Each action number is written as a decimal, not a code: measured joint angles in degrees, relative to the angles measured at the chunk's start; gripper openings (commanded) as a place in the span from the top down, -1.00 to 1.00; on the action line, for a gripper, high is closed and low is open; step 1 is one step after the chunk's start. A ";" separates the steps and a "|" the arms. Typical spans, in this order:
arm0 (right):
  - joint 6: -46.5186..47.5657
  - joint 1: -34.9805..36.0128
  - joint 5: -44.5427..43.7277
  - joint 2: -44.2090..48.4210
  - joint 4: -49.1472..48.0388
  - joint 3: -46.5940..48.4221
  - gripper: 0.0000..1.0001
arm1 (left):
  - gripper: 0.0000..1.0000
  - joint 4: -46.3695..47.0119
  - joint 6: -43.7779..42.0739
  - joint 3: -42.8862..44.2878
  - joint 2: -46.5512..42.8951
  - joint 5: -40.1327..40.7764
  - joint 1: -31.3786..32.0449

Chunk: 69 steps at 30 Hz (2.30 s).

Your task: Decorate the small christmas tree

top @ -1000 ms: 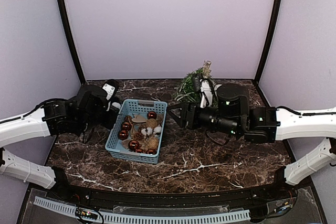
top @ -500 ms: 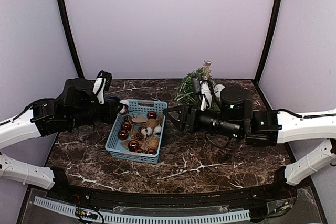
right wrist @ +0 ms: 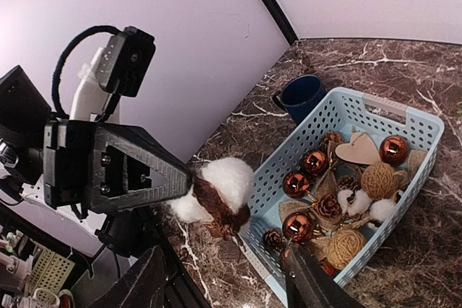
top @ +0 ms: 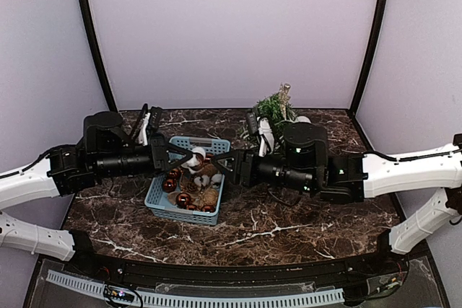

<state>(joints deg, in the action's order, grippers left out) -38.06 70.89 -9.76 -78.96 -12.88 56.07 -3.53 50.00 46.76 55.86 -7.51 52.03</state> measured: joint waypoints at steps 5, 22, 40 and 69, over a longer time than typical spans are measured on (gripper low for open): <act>-0.87 0.04 1.79 -2.03 -0.87 0.52 0.17 | 1.00 2.43 1.92 -0.11 -0.87 -2.03 0.00; -2.56 0.24 5.29 -4.94 -4.76 2.19 0.62 | 1.00 3.72 3.28 -0.55 -2.91 -4.26 0.00; -2.73 0.26 2.58 -3.54 -2.40 2.32 1.00 | -0.48 2.86 1.60 -0.74 -3.06 -3.87 0.00; -4.17 -5.49 -23.78 -5.05 55.08 32.00 1.00 | -0.80 -16.20 -26.97 8.87 2.80 -9.25 -22.60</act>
<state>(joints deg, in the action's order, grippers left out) -42.24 65.41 -33.54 -84.01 42.19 88.07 -19.73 23.03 55.64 58.65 -16.75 29.43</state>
